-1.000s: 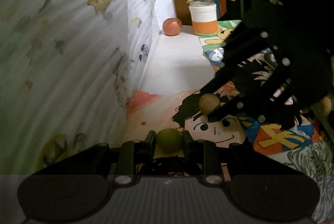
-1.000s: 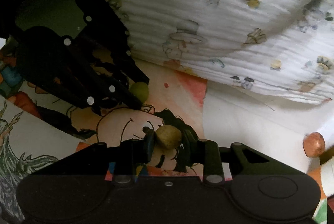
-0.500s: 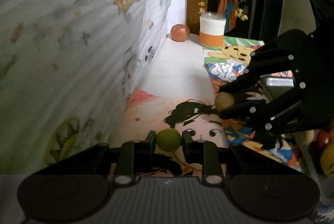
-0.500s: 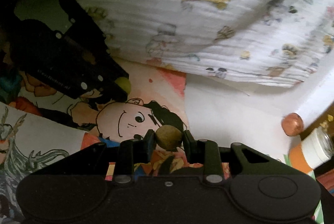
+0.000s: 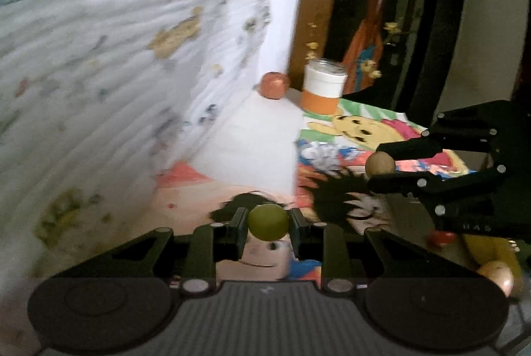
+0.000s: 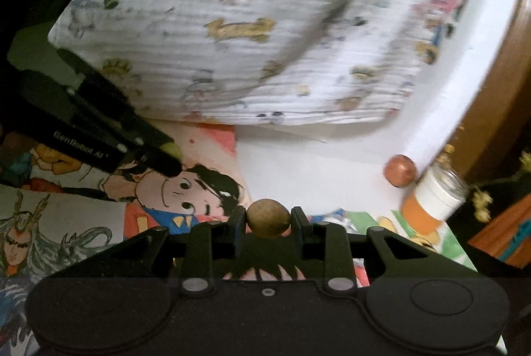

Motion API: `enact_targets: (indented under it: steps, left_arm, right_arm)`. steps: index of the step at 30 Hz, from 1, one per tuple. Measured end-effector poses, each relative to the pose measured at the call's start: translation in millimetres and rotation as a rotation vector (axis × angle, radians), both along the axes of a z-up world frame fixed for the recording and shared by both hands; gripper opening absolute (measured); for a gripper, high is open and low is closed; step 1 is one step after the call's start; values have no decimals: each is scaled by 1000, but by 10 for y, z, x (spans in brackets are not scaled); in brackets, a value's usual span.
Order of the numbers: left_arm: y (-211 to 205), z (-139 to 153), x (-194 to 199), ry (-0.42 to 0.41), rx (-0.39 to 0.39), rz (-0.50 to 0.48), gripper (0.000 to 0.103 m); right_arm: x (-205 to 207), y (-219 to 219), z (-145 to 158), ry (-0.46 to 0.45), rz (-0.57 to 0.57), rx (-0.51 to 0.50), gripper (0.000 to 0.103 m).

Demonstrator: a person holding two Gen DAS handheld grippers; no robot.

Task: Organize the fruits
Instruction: 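Lift both held grapes and carry them over the tray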

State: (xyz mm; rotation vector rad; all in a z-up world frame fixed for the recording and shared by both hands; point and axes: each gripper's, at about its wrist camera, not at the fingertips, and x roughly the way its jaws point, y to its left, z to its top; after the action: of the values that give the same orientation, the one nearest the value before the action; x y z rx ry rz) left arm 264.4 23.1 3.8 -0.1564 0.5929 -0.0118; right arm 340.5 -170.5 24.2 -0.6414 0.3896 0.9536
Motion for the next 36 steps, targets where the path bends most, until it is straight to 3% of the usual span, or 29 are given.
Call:
enact_targets:
  steps: [12,22,36]
  left_arm:
    - [-679,146,67,-57,-105,-21,30]
    - [-1177,79,253,-27,-144,-65,30]
    - [-1414,-201,529,91,-123,-44,30]
  right_arm:
    - [-158,-774,124,-53,-221,99,31]
    - [-293,-1264,-19,-47,-389,175,31]
    - [24,-1445,-293,104,-532,159,31]
